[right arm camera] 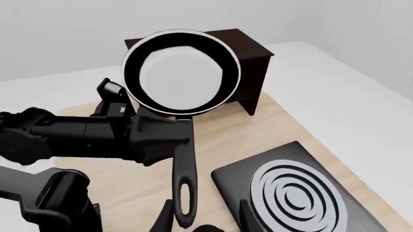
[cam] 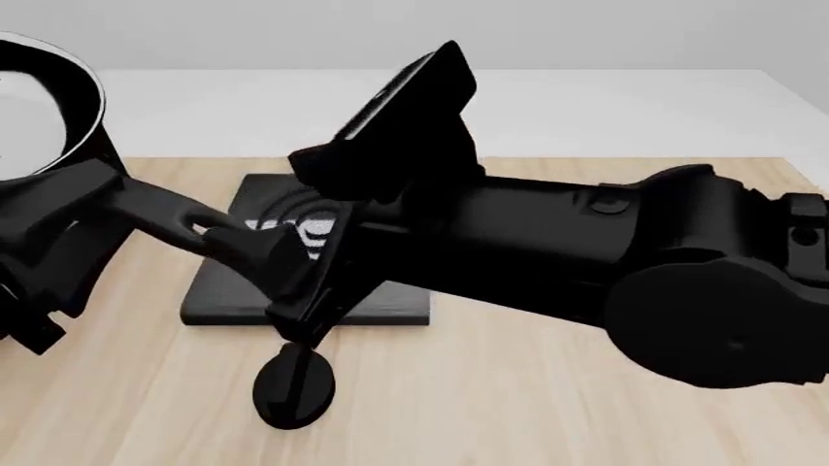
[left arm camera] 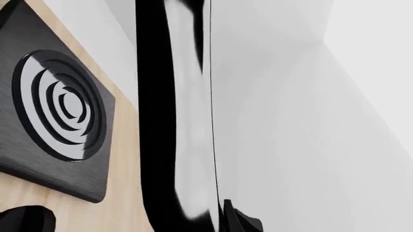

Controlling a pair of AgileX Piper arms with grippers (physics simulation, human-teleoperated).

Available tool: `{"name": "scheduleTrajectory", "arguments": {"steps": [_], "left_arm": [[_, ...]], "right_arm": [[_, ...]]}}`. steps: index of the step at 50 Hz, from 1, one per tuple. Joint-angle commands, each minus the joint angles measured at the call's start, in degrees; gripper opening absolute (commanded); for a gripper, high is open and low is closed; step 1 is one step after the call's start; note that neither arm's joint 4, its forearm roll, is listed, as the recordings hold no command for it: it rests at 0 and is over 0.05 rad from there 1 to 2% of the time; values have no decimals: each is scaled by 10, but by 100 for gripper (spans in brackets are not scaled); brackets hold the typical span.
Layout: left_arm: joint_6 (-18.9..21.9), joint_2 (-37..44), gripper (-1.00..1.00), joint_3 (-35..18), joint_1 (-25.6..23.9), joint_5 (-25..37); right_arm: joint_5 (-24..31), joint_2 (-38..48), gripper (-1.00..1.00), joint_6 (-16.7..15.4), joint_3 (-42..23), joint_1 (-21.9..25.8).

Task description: Put the frying pan on the cabinet shelf.

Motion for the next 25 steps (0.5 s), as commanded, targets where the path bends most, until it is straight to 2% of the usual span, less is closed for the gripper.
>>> {"name": "scheduleTrajectory", "arguments": {"steps": [1,21,25], "left_arm": [[9,-3,-100,-5,3,-12],[10,0,-100,-3,8,-14],[10,-1,-100,-5,8,-10]], "right_arm": [[13,-40,100,-11,15,-21],[55,-132,100,-10,47,-41],[58,-147,100,-6,60,-61]]}}
